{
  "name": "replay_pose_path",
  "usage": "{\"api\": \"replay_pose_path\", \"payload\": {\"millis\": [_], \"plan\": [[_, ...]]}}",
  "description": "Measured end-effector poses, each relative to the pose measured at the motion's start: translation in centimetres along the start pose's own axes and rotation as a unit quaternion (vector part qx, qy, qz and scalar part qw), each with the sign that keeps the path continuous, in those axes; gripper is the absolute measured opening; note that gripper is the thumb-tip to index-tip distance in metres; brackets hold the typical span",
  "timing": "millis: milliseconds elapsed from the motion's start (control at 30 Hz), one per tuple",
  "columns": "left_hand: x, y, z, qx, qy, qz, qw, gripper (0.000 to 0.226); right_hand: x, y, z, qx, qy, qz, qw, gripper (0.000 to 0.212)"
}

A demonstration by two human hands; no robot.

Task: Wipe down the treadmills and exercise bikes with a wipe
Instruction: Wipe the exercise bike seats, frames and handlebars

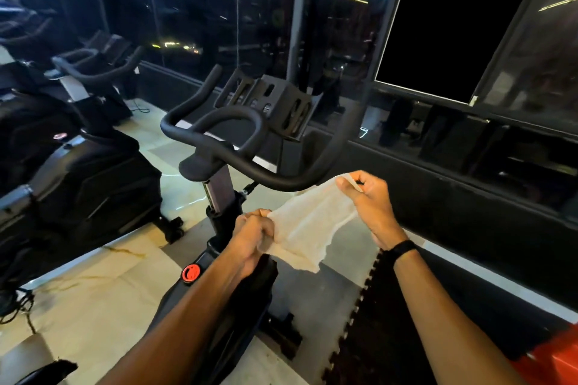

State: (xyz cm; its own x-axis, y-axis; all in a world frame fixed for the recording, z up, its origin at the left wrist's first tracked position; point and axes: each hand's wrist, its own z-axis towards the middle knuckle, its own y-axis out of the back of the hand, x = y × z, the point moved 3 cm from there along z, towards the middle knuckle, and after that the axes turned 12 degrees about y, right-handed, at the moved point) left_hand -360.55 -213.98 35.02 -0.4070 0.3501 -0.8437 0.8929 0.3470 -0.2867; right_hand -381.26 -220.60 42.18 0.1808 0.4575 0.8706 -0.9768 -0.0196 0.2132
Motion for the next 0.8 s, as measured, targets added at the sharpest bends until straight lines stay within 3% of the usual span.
{"api": "replay_pose_path", "payload": {"millis": [67, 133, 267, 333, 467, 600, 800], "plan": [[-1.6, -0.4, -0.2, 0.004, -0.015, 0.007, 1.0, 0.007, 0.2, 0.1, 0.4, -0.024, 0.013, 0.003, 1.0, 0.008], [-3.4, -1.0, -0.3, 0.008, -0.04, 0.026, 0.999, 0.018, 0.7, 0.2, 1.0, -0.041, 0.036, 0.003, 0.998, 0.013], [-6.8, -2.7, -0.5, 0.057, -0.079, 0.037, 0.995, 0.007, 2.6, -0.7, 2.2, -0.048, 0.12, -0.011, 0.992, 0.013], [-8.2, -3.7, -0.9, 0.105, -0.074, 0.03, 0.991, 0.008, 3.8, -1.7, 2.5, -0.021, 0.155, -0.018, 0.988, 0.012], [-9.6, -5.2, -0.9, 0.191, -0.048, 0.024, 0.98, 0.022, 4.5, -5.0, 2.2, 0.129, 0.16, -0.007, 0.979, 0.02], [-10.3, -5.5, -0.4, 0.22, -0.062, 0.018, 0.973, 0.029, 4.3, -5.3, 2.5, 0.123, 0.133, -0.084, 0.98, 0.044], [-10.9, -5.1, 0.4, 0.237, -0.101, 0.021, 0.966, 0.043, 3.9, -4.7, 3.0, 0.088, 0.132, -0.158, 0.975, 0.014]]}}
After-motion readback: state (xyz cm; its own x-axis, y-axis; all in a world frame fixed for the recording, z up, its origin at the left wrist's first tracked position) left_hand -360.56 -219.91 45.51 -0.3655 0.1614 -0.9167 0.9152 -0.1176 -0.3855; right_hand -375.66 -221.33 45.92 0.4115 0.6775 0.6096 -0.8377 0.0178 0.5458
